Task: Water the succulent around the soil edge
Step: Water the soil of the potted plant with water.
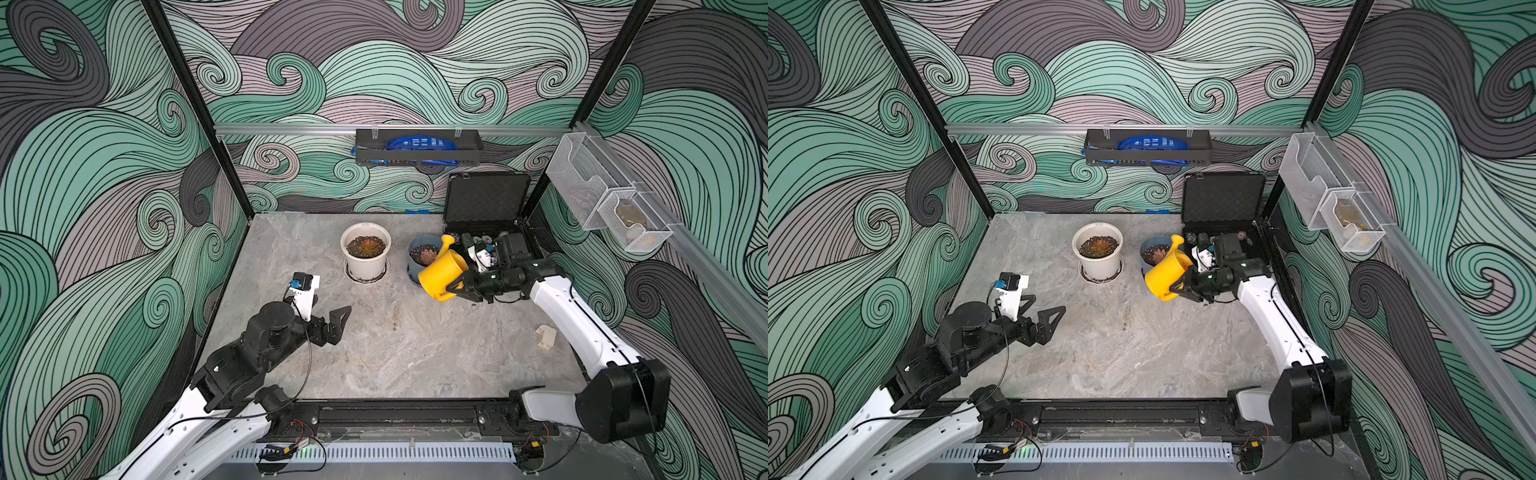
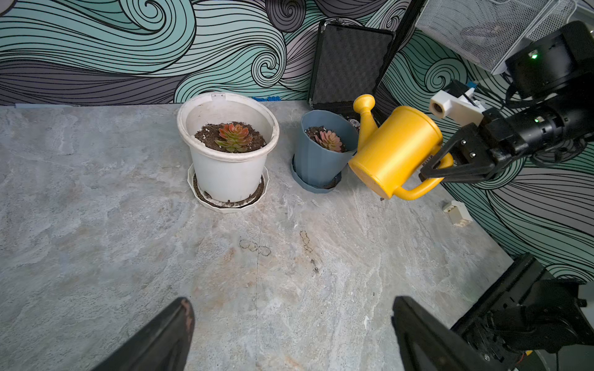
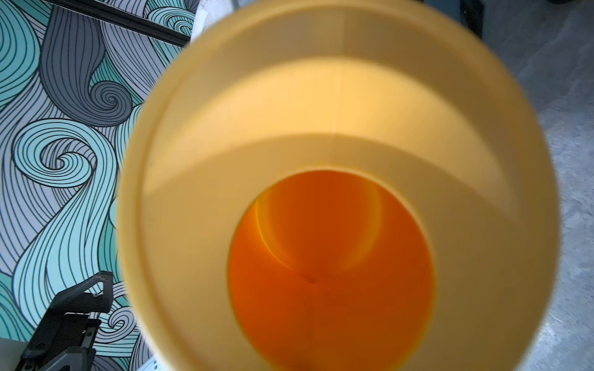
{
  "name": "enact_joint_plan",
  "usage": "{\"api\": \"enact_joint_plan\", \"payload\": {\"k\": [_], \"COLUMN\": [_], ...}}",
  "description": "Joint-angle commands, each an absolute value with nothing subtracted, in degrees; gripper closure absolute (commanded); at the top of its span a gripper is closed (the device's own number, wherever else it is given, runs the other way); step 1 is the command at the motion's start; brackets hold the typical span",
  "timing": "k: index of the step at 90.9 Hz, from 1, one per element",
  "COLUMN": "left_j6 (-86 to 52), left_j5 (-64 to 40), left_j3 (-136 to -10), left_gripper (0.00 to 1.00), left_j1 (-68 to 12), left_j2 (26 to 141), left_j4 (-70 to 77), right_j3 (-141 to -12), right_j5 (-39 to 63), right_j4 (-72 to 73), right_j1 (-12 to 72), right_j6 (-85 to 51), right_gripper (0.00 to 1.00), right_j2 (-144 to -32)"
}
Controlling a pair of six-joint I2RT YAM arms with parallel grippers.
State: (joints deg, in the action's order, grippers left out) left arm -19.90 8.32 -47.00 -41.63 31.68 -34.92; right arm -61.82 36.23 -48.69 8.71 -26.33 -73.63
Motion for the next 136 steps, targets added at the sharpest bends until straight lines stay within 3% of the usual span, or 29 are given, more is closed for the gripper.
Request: {"api": "enact_joint_plan", "payload": {"k": [1, 78, 136], "left_j6": [-19.0, -18.9, -18.9], "left_j5": [8.2, 8.0, 8.0], "left_j3": [-47.2, -47.2, -47.1], "left_gripper": [0.01, 0.01, 0.01], "left_j1": [-41.2, -41.2, -41.2], "left_j2": [32.1, 32.1, 31.7], "left_j4": [-34.9, -34.9, -34.8], "right_j3": [-60.0, -58.2, -63.4], "right_j5": [35.8, 30.2, 31.6], "right_j4": [-48.1, -52.9, -42.0], "right_j1": [8.8, 19.6, 25.7], "right_j6": [-25.9, -24.2, -33.4], "right_gripper": [1.0, 1.0, 1.0], "right_j2": [-71.9, -67.9, -76.9]}}
